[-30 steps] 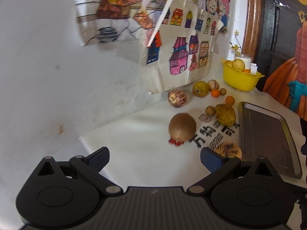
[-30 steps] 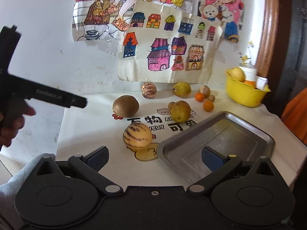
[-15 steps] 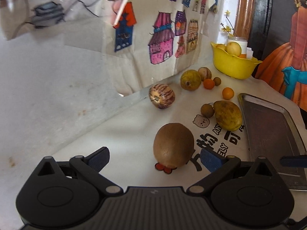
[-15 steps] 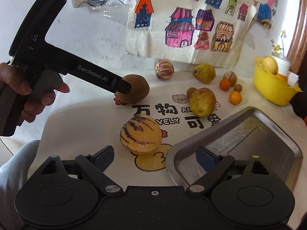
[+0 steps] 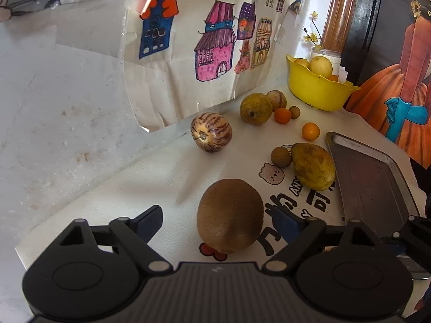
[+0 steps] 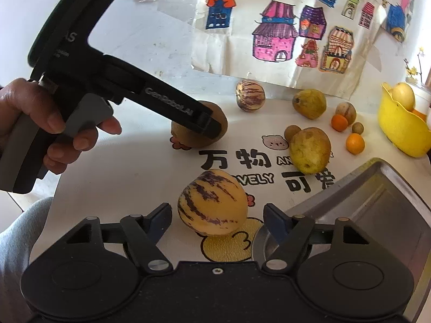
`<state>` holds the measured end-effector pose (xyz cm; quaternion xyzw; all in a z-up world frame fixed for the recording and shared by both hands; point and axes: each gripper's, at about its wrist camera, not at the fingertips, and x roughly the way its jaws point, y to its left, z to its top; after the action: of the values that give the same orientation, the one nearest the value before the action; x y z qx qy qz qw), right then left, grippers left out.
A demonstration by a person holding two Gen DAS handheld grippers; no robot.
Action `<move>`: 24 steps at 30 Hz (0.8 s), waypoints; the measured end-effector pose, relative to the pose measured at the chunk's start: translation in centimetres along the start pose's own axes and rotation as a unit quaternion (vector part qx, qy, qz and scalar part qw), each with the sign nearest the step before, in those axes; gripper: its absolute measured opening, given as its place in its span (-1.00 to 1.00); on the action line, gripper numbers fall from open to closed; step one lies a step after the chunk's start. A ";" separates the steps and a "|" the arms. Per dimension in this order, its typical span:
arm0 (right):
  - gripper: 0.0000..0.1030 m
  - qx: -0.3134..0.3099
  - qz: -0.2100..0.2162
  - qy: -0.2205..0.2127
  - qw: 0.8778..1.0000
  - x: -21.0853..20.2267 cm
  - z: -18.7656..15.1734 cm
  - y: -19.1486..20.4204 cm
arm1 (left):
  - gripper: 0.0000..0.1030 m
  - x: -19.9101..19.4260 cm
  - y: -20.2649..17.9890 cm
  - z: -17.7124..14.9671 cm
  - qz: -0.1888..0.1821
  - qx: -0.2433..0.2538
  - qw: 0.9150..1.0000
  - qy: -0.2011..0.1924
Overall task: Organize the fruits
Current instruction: 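Grasp the brown kiwi with the left tool while the right tool grasps the striped melon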
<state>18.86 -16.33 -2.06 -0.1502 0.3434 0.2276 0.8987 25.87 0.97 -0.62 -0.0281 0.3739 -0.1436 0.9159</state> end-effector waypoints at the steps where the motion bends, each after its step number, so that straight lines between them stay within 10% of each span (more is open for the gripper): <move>1: 0.42 -0.002 0.000 0.000 1.000 0.1 0.0 0.1 | 0.64 0.1 0.0 0.0 -0.002 -0.001 1.000 0.002; 10: 0.12 -0.004 0.002 0.001 1.000 0.6 0.0 0.2 | 0.17 0.6 -0.4 0.0 -0.023 0.000 1.000 0.011; 24: 0.12 -0.001 0.002 -0.007 1.000 1.0 0.2 0.1 | 0.15 0.6 -0.2 -0.2 -0.025 0.001 1.000 0.008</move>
<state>19.63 -15.87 -2.63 -0.1487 0.3372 0.2311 0.9004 26.10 0.59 -1.09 -0.0355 0.3798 -0.1667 0.9092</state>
